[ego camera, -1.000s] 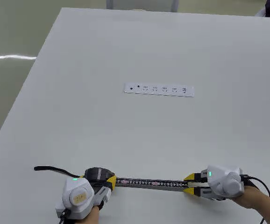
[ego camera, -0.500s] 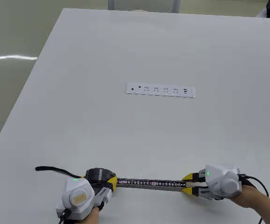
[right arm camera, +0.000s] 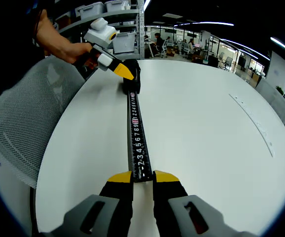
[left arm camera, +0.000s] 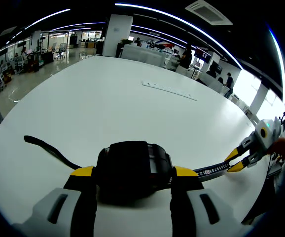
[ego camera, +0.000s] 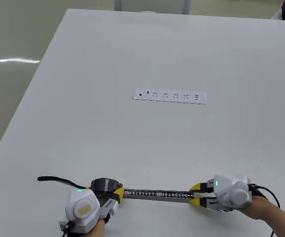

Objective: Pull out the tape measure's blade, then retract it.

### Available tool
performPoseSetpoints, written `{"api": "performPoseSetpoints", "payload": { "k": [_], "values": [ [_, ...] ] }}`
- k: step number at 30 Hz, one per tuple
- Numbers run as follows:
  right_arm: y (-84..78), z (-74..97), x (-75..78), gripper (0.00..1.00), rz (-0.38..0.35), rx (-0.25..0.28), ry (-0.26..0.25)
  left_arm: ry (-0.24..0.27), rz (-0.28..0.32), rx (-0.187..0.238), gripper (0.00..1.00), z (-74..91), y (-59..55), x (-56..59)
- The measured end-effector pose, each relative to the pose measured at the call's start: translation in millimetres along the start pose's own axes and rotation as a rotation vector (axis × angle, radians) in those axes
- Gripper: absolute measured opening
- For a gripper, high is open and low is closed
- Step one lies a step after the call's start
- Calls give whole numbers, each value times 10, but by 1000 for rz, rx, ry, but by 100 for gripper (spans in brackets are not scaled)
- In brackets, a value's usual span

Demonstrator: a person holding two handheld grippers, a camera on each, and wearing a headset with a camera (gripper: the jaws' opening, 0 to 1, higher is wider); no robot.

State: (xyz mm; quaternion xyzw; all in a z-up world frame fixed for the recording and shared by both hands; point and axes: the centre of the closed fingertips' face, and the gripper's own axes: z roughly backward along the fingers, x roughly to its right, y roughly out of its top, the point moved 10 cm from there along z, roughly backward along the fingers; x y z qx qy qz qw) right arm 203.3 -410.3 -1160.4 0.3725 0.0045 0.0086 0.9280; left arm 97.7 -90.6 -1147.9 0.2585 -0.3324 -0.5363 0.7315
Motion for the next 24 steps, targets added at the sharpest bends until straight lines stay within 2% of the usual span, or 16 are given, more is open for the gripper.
{"api": "performPoseSetpoints", "payload": {
  "k": [24],
  "values": [
    [117,-138,8,13,1,15,16,-10,-5,-5,55,-1,6,-8]
  ]
}}
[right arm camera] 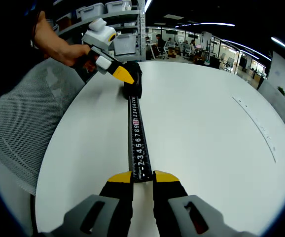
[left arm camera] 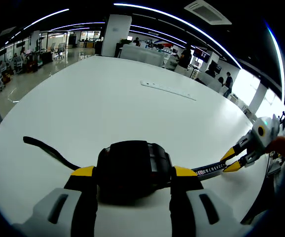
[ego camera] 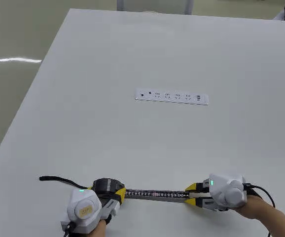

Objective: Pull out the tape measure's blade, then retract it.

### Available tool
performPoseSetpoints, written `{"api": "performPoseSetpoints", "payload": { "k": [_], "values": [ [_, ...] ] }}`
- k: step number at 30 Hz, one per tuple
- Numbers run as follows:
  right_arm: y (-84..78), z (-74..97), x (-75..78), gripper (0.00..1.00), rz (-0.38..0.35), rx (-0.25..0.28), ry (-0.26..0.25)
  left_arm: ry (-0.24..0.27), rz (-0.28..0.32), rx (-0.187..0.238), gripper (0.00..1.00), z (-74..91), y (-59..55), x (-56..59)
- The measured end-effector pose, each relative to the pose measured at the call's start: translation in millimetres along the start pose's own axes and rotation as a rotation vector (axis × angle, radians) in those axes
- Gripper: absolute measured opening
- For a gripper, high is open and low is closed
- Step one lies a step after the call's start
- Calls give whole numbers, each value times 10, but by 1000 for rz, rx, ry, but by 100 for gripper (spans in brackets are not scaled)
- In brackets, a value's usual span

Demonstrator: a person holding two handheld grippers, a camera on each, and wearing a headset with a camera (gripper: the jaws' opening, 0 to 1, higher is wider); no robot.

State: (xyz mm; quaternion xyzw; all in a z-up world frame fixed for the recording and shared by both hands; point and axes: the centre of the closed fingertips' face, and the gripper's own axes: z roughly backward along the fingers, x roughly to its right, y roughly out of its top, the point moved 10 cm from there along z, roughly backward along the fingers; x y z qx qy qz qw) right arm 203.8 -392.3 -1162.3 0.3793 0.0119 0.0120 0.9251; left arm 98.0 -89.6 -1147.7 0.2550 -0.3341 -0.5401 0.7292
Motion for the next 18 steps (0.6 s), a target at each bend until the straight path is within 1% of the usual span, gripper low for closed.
{"api": "performPoseSetpoints", "payload": {
  "k": [9,18],
  "values": [
    [95,-68,7,13,2,17,0,-6,8,0,55,10,7,3],
    [117,-122,22,13,7,23,6,-16,11,-5,54,3,16,-17]
  ]
}}
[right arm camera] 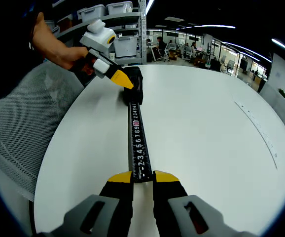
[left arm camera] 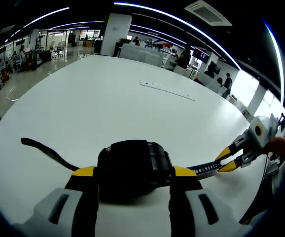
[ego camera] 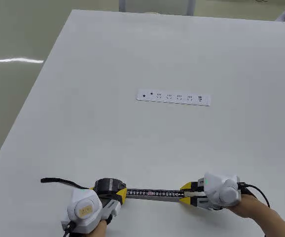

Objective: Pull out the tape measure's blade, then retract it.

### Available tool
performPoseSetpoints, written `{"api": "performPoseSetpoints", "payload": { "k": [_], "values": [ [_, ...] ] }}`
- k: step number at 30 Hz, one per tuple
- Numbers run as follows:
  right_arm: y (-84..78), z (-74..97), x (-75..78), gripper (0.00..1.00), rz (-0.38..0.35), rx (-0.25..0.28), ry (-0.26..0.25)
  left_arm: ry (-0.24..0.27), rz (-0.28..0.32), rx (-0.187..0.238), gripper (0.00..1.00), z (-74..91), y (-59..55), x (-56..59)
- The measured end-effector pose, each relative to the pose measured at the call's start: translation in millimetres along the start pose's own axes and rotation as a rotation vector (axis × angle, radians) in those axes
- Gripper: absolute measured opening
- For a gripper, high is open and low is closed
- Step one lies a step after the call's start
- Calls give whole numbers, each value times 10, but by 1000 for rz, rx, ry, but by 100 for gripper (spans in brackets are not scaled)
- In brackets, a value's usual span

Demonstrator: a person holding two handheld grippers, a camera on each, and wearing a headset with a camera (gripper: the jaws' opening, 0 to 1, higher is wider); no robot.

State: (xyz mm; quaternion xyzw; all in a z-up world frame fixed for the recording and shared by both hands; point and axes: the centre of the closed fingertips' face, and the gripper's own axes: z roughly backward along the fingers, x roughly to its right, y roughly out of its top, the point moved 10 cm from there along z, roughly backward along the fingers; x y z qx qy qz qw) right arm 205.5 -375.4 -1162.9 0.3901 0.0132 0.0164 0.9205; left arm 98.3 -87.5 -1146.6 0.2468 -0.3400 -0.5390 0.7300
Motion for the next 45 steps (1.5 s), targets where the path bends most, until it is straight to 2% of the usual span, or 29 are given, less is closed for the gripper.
{"api": "performPoseSetpoints", "payload": {
  "k": [13,17,25,38,45],
  "values": [
    [3,1,-17,13,-11,3,1,-6,0,12,55,-8,-32,-7],
    [19,-10,-28,13,-11,-1,4,-12,-3,5,57,5,-2,0],
    [37,1,-68,13,-15,-3,-1,35,-21,17,60,-25,-34,61],
    [30,5,-138,13,-30,-3,-1,77,26,35,63,-53,-18,79],
    [30,3,-137,13,-32,-3,-5,91,19,3,61,-57,1,91]
  ]
}}
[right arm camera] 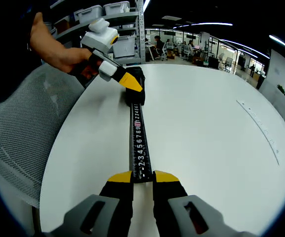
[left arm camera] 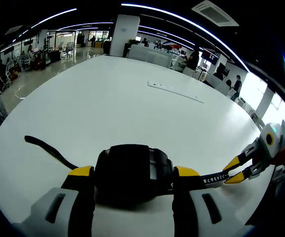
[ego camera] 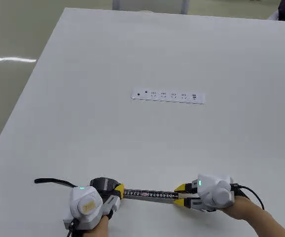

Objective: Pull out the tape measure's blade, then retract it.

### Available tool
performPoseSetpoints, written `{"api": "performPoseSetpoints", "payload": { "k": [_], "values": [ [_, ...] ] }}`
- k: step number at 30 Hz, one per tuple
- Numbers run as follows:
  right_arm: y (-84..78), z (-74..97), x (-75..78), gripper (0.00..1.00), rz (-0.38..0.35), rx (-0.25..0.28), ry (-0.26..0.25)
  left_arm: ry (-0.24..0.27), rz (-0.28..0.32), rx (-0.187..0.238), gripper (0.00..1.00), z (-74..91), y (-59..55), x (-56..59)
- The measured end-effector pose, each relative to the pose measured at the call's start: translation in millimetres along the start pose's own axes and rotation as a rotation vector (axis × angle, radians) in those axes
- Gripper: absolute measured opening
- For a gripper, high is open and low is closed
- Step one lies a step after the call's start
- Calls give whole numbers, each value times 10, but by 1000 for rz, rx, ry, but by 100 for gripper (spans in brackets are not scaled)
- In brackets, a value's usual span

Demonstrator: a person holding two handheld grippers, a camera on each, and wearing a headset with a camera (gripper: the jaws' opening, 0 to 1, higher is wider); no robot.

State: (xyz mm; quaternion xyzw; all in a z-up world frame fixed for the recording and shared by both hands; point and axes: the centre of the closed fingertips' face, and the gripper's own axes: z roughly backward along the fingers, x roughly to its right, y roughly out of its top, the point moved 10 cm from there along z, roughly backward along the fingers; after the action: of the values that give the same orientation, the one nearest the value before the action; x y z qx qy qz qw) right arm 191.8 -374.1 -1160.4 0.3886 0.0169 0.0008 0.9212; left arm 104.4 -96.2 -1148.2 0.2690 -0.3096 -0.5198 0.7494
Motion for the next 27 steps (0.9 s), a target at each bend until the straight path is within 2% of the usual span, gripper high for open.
{"api": "performPoseSetpoints", "payload": {
  "k": [8,27],
  "values": [
    [62,-63,-6,13,-4,11,8,-12,2,-6,60,3,-1,-14],
    [74,-91,-5,13,2,5,4,-21,5,-2,59,-7,-13,-33]
  ]
}}
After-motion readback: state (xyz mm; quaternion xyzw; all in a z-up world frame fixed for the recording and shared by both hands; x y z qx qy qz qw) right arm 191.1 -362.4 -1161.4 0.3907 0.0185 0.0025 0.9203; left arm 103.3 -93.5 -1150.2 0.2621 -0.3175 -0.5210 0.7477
